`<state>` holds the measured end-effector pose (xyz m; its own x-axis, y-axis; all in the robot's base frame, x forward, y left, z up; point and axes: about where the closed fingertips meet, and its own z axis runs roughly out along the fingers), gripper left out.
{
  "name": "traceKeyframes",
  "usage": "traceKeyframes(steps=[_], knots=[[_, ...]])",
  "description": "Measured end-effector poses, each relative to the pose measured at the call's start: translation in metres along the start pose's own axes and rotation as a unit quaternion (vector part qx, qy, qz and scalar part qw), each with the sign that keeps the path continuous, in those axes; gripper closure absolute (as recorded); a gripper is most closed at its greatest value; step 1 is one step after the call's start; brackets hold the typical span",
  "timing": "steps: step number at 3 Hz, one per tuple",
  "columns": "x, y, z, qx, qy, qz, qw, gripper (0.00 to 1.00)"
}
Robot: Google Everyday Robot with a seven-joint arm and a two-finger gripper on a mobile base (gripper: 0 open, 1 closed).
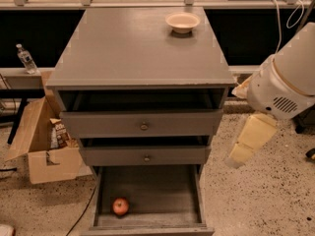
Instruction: Pick apple from bottom drawer and place on counter
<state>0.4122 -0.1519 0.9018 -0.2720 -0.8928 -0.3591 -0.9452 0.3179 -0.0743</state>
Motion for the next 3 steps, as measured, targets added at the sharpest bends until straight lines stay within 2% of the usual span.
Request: traceKeyframes(steps=[1,2,3], knots=[[-0.011,0.016,0.039,-0.031,-0.042,0.013,0.9986,0.0],[-0.03,0.036,0.1,-0.061,-0.081,0.022,0.9946,0.0],[-0.058,0.061,0.18,-0.095,-0.131,0.044,0.9858,0.0]])
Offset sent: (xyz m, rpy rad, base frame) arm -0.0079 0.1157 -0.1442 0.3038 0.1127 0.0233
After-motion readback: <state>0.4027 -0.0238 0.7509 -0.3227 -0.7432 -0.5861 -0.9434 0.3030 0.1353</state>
